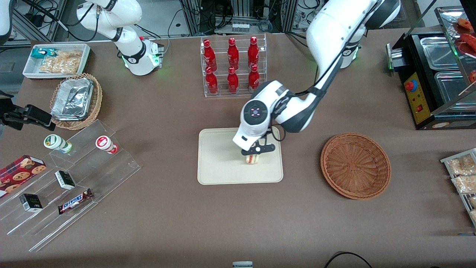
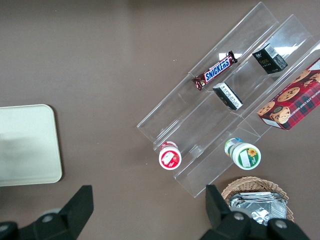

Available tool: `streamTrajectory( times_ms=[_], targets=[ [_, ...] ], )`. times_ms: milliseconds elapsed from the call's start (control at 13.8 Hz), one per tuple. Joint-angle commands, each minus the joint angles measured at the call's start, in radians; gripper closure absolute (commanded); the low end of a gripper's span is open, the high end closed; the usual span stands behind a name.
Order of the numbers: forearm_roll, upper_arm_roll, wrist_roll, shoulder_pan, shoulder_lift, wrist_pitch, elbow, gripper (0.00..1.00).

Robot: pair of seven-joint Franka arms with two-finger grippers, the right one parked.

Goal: Place sandwich from basket to tray
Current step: 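Carry the sandwich with the left gripper over the cream tray, then lower the sandwich onto the tray and open the left gripper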

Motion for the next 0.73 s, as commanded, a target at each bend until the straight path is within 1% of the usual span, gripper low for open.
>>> streamTrajectory(
  times_ms=[0,145,363,508,581,653],
  targets=[
    [0.067,0.014,-0.097,-0.048,0.112,-0.023,0.146,0.81],
    [0.069,0.014,-0.113,-0.056,0.149,-0.023,0.193,0.8],
    [0.069,0.014,-0.114,-0.073,0.162,-0.019,0.206,0.78],
    [0.069,0.014,-0.129,-0.076,0.178,-0.019,0.227,0.73],
    [0.069,0.014,-0.129,-0.076,0.181,-0.019,0.227,0.66],
    [0.069,0.014,-0.129,-0.076,0.181,-0.019,0.227,0.51]
  ],
)
